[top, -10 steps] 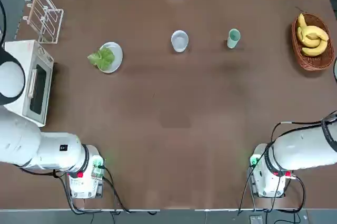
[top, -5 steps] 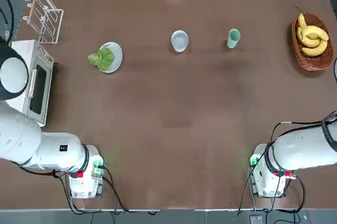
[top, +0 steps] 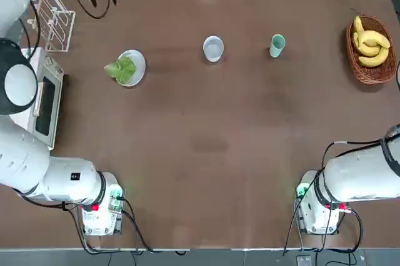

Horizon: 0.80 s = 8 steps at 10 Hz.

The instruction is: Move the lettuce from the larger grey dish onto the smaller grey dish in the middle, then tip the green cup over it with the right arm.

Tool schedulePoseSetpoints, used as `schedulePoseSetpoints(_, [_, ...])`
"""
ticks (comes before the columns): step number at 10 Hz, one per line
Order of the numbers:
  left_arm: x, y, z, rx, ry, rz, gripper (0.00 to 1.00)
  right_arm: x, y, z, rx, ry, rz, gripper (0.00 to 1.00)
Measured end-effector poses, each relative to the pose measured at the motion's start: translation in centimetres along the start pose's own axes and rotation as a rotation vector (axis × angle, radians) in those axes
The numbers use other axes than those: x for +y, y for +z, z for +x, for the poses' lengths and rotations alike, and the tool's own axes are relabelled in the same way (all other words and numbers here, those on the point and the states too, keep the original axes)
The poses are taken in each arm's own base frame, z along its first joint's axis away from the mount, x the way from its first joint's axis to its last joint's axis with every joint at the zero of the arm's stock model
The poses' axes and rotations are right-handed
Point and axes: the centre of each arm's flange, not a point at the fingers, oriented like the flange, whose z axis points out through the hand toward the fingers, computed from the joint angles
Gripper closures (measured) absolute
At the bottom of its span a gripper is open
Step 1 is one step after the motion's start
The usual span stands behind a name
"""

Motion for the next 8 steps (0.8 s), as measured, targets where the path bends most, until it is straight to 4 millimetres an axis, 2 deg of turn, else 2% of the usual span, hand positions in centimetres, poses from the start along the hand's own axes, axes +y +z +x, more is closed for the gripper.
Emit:
schedulePoseSetpoints(2, [0.0, 4.7, -0.1, -0.029, -0.031, 0.012, 0.0, 3.6, 5.1, -0.2, 0.09, -0.238, 0.113, 0.0])
schedulePoseSetpoints(3, [0.3, 7.4, 0.0, -0.053, -0.045, 0.025, 0.01, 5.7, 7.5, -1.0, 0.135, -0.339, 0.155, 0.0])
schedulePoseSetpoints(5, [0.5, 12.7, 0.3, -0.083, -0.1, 0.041, 0.02, 10.1, 12.4, -3.8, 0.214, -0.502, 0.22, 0.0])
schedulePoseSetpoints(8, [-0.7, 19.0, 0.3, -0.13, -0.245, 0.093, 0.09, 14.5, 18.8, -7.6, 0.371, -0.64, 0.305, 0.0])
